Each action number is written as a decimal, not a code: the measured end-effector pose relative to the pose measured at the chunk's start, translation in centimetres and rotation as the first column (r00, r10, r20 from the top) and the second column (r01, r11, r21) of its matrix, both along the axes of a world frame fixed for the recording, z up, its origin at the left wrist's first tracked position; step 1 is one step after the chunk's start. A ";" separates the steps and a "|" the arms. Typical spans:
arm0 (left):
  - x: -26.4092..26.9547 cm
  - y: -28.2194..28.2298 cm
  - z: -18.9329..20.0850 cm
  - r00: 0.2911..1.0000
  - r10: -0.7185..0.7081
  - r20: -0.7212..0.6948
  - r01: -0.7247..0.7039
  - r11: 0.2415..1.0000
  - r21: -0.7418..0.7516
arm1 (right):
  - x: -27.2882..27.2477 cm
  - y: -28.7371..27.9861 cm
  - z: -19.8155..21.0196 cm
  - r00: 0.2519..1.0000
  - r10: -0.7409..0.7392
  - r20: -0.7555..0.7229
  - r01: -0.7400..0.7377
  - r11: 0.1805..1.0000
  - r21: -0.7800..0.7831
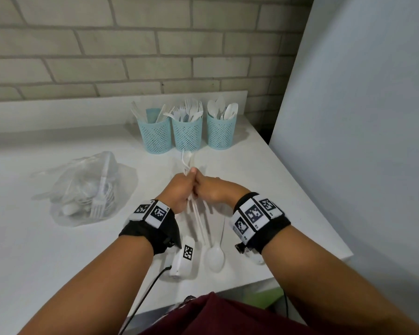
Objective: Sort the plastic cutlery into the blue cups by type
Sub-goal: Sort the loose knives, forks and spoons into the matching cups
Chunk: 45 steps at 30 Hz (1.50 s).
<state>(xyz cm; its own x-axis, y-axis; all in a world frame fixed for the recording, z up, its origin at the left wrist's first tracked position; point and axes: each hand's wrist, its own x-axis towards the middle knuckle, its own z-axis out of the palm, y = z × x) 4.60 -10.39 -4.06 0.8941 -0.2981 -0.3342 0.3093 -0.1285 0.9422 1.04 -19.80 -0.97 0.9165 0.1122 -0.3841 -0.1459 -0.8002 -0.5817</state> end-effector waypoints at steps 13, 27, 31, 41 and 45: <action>1.2 2.6 -0.9 0.976 0.138 -0.167 -0.148 0.988 -0.052 | -2.1 -1.6 1.5 0.903 0.237 -0.360 -0.408 0.739 -0.536; 2.3 3.5 0.1 0.961 0.143 -0.236 -0.200 0.951 -0.238 | 0.5 -0.4 -0.2 0.879 0.397 -0.265 -0.467 0.829 -0.308; 2.5 3.7 0.6 0.970 0.123 -0.209 -0.170 0.959 -0.225 | 1.6 -1.2 0.0 0.896 0.387 -0.218 -0.444 0.799 -0.405; 3.2 5.2 0.7 0.972 0.088 -0.219 -0.156 0.936 -0.315 | 4.8 -4.9 2.2 0.978 -0.206 0.042 0.202 0.976 0.082; 3.3 4.6 0.6 0.989 0.101 -0.110 -0.130 0.944 -0.302 | 5.8 -2.4 1.6 0.910 -0.413 0.042 0.326 0.772 0.545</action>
